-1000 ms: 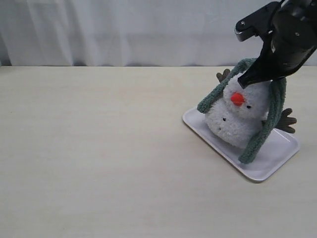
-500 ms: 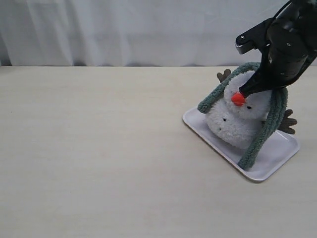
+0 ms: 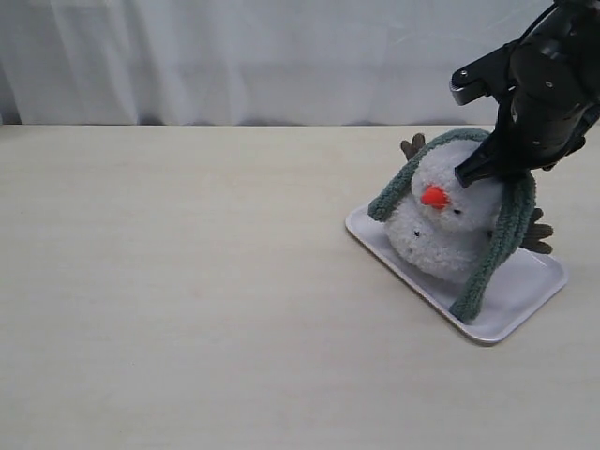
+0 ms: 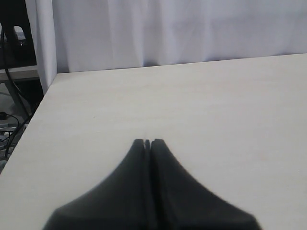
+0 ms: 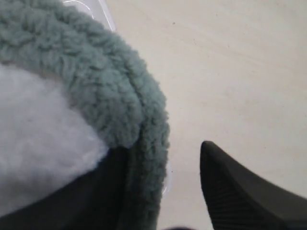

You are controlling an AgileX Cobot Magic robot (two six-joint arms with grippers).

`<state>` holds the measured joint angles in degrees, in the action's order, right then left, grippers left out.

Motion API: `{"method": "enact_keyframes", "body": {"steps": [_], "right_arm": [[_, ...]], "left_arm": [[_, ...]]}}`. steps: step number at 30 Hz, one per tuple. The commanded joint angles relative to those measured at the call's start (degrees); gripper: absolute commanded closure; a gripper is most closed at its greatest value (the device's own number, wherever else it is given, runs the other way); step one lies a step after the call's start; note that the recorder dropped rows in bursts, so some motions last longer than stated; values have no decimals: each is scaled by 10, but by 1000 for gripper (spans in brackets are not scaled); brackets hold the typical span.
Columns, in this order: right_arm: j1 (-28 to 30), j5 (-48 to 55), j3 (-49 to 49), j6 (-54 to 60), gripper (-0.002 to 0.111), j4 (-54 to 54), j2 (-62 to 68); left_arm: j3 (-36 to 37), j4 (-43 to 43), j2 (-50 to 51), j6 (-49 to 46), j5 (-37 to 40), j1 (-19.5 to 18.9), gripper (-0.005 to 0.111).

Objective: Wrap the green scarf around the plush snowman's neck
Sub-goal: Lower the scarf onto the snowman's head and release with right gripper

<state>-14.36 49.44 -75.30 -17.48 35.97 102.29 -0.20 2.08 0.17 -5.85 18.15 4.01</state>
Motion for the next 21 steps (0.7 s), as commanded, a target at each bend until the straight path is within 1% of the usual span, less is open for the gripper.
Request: {"method": "enact_keyframes", "body": {"steps": [1, 8, 15, 17, 18, 19, 20, 21], "right_arm": [[3, 24, 0, 3, 51, -8, -2], [3, 51, -1, 3, 51, -7, -32], [3, 58, -1, 6, 51, -17, -101], [10, 64, -1, 42, 51, -75, -102], [25, 52, -1, 93, 51, -155, -102], [43, 41, -1, 119, 52, -198, -102], [71, 28, -1, 156, 55, -263, -102], [93, 19, 0, 171, 58, -295, -102]], "left_arm": [[2, 1, -2, -1, -4, 0, 107], [2, 1, -2, -1, -4, 0, 107], [2, 1, -2, -1, -4, 0, 107], [2, 1, -2, -1, -4, 0, 107], [2, 1, -2, -1, -4, 0, 107], [2, 1, -2, -1, -4, 0, 107], [2, 1, -2, -1, -4, 0, 107], [2, 1, -2, -1, -4, 0, 107]]}}
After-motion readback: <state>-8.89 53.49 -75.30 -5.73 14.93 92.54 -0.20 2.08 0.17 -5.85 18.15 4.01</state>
